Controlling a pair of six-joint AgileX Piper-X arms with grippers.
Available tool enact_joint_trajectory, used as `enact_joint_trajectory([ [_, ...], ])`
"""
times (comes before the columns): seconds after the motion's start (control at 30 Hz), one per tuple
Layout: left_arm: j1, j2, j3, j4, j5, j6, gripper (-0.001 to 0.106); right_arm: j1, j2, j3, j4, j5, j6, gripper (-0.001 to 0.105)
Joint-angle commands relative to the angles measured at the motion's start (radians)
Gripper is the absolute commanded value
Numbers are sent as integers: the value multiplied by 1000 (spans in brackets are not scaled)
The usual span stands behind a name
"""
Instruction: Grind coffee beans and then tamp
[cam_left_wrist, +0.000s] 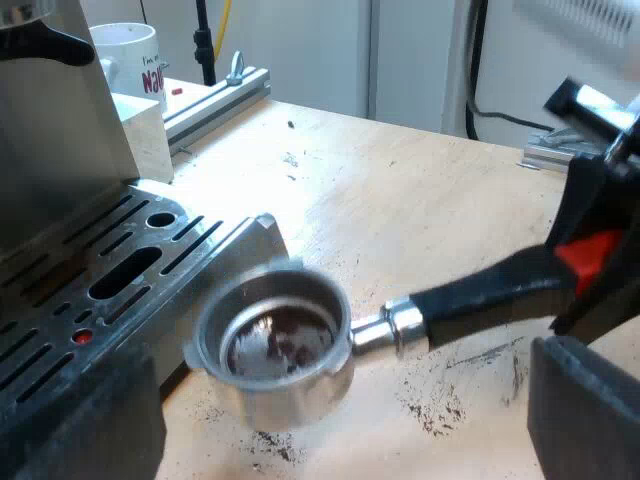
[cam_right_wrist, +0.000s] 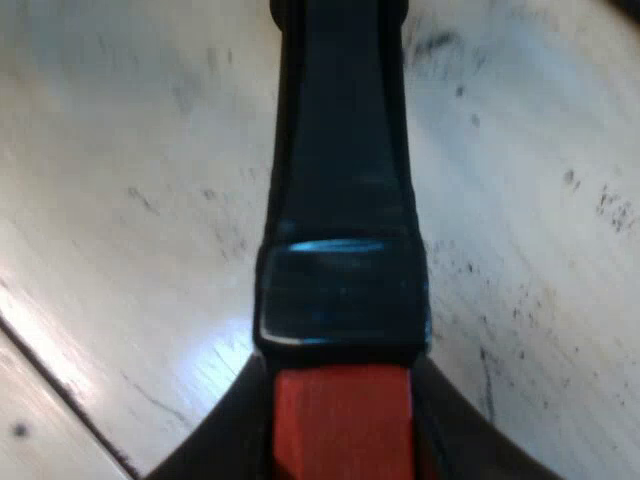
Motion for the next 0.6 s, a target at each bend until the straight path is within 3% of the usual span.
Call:
enact_joint_trajectory([
  [0.03, -1, 2, -1, -11, 12, -1, 76, -45, -14, 19, -117, -21, -45, 0],
  [0.17, -1, 2, -1, -11, 12, -1, 76, -103, -14, 57, -160, -48, -64, 0],
  [0.33, -1, 2, -1, -11, 3, -1, 76, -137, -14, 110, -160, -106, -139, 0],
  [0.6, -1, 2, -1, -11, -2, -1, 76, -137, -14, 196, -230, -113, -121, 0],
])
